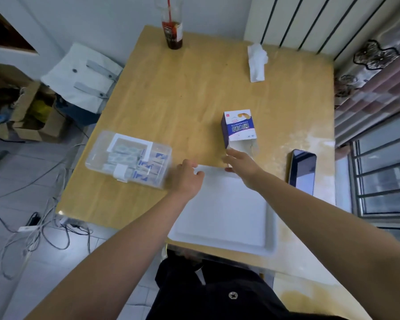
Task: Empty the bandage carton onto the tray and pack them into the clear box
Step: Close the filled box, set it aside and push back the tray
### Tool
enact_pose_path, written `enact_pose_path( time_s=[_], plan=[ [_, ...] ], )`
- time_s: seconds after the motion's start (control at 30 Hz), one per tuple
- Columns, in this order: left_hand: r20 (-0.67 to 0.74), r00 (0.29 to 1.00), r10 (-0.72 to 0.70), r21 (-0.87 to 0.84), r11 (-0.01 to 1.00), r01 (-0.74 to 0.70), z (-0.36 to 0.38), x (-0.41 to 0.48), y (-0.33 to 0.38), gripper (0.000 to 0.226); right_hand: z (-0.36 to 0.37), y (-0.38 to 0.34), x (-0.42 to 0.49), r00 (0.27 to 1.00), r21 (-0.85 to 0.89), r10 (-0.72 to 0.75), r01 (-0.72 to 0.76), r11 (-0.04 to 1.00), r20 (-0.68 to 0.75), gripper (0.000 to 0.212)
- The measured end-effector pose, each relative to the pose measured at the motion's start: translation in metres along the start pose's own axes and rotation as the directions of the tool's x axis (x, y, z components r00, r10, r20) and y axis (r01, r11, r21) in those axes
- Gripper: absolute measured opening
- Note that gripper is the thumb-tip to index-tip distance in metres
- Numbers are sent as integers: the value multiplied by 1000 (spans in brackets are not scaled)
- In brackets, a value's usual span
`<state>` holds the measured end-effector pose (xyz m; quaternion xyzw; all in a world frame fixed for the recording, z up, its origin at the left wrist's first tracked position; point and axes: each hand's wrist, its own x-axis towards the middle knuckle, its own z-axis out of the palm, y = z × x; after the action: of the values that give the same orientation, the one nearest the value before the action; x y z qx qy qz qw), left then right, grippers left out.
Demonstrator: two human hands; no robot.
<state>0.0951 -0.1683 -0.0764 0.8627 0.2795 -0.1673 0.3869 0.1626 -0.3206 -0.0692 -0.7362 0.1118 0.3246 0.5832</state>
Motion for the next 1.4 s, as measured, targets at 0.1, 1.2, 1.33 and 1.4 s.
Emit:
enact_pose_path(
  time_s=[0.1,1.2,1.33,1.4],
  plan=[
    [30,999,41,-27,999,-40,8,4,10,52,-9,-6,-8,987,-81,-125,117,990,-97,26],
    [-209,958,197,-505,817,-278,-41,-105,-44,31,27,14,-117,922,-508,-379,289,811,-81,8],
    [-289,931,223,-548,759,-352,-59,-146,-100,34,75,36,-160,936,-546,-302,351,761,180,8],
    [-321,919,229,-514,773,-372,-64,-167,-129,40,100,49,-179,916,-617,-223,390,683,333,3]
  ],
)
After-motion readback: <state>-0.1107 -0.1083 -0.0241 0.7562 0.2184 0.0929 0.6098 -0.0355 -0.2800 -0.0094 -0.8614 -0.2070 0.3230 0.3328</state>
